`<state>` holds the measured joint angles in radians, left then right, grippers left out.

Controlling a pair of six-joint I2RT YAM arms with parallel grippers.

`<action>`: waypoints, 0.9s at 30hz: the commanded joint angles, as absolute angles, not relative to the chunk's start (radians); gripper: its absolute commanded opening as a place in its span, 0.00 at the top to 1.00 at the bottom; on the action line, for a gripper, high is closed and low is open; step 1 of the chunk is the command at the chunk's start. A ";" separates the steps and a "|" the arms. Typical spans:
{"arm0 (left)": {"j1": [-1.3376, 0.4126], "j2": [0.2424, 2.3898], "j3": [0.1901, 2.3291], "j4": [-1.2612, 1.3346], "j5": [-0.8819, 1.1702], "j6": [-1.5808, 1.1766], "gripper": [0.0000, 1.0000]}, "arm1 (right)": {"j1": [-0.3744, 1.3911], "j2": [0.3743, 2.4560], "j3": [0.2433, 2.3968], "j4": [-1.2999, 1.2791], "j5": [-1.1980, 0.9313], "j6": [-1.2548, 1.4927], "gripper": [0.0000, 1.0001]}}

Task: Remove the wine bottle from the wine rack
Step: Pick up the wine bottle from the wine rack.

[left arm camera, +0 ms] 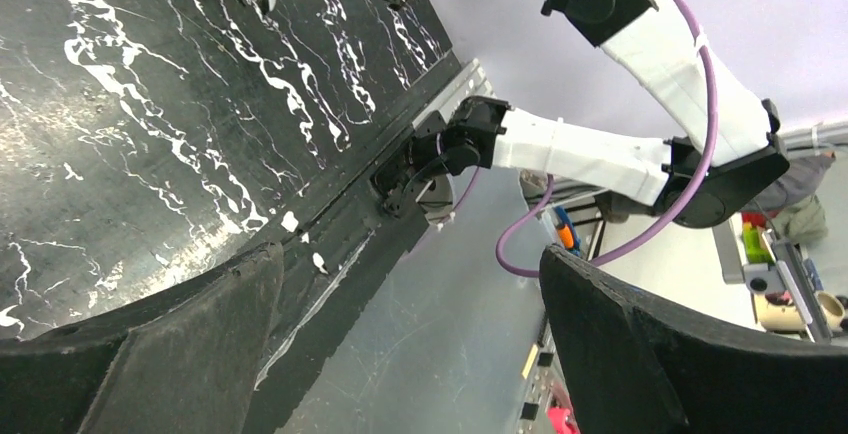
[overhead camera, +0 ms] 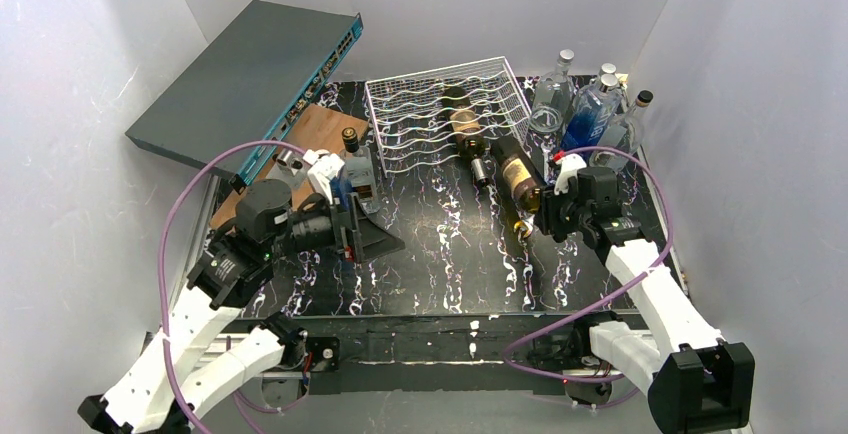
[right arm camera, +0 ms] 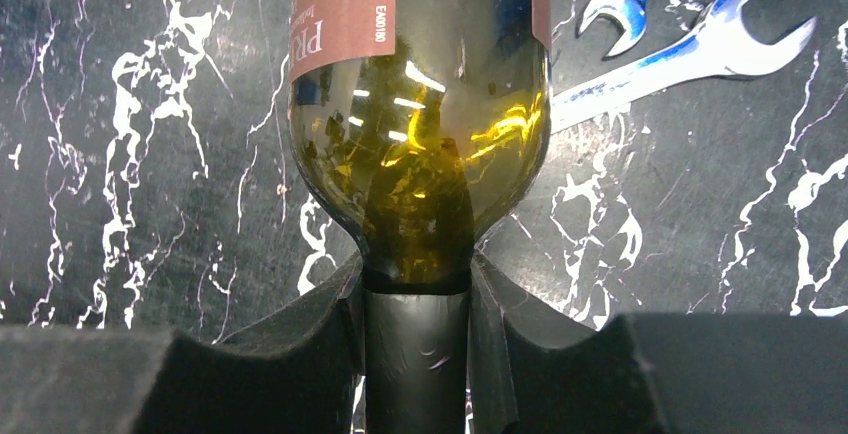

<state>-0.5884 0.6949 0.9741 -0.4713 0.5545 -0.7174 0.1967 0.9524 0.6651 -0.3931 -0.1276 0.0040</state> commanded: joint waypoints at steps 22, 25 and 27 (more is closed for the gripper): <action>-1.028 1.023 1.201 -0.546 0.256 -0.193 0.01 | 0.194 0.912 0.907 -0.579 -0.349 -0.330 0.99; -1.053 1.037 1.203 -0.542 0.217 -0.125 0.01 | 0.194 0.914 0.936 -0.626 -0.382 -0.388 0.99; -1.069 1.039 1.196 -0.533 0.187 -0.076 0.01 | 0.194 0.911 0.952 -0.657 -0.407 -0.432 0.99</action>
<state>-1.0420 1.0389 1.1618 -0.5293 0.2676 -0.2214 0.1967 0.9436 0.8497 -0.6846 -0.3046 -0.3244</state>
